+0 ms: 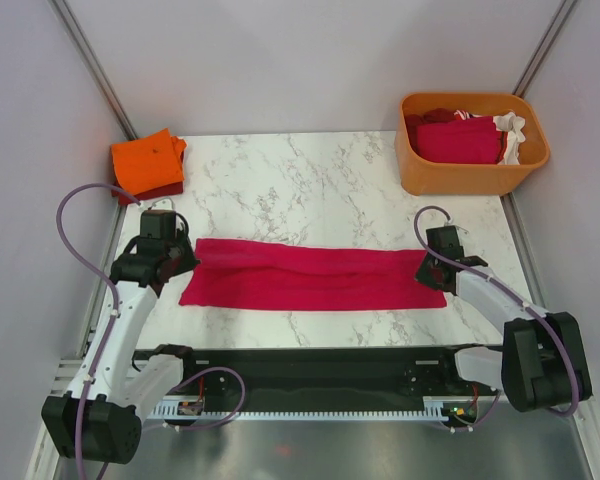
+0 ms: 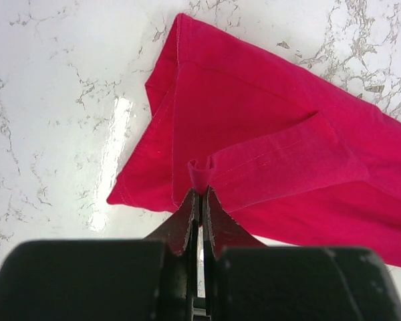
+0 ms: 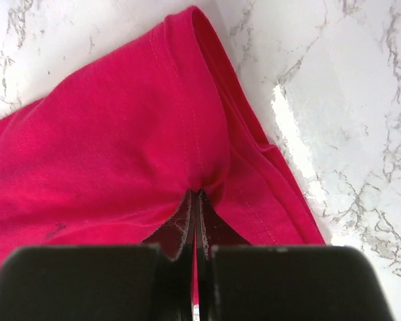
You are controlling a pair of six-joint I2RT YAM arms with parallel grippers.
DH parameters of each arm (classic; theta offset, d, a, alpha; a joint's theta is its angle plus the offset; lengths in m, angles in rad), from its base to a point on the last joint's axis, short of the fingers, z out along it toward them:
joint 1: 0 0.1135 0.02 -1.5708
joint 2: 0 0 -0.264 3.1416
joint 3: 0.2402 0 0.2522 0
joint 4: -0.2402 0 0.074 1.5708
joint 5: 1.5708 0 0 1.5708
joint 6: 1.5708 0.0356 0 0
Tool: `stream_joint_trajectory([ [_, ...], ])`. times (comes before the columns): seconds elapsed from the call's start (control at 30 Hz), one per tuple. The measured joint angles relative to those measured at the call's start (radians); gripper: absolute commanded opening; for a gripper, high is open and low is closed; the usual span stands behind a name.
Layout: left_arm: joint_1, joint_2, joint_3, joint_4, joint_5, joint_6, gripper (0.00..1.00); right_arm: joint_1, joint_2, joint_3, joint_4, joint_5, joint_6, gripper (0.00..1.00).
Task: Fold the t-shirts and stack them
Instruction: Fold the tshirt
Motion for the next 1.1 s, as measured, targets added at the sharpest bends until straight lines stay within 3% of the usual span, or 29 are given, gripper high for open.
stream_joint_trajectory([
  [0.17,0.000,-0.010,0.000,-0.001,0.000,-0.012,0.02,0.000,-0.032,0.000,-0.013,-0.014,0.007,0.00],
  [0.43,0.000,-0.117,-0.001,-0.006,0.037,-0.093,0.02,-0.055,-0.270,0.047,-0.111,-0.026,0.034,0.00],
  [0.93,0.000,-0.094,-0.031,-0.072,0.016,-0.196,0.12,-0.212,-0.295,-0.003,-0.176,-0.129,0.041,0.00],
  [1.0,0.000,-0.095,-0.030,-0.084,0.014,-0.201,0.17,-0.215,-0.303,-0.016,-0.176,-0.142,0.051,0.00],
  [1.1,0.000,-0.095,-0.030,-0.106,0.014,-0.206,0.38,-0.217,-0.337,-0.029,-0.196,-0.166,0.063,0.00],
])
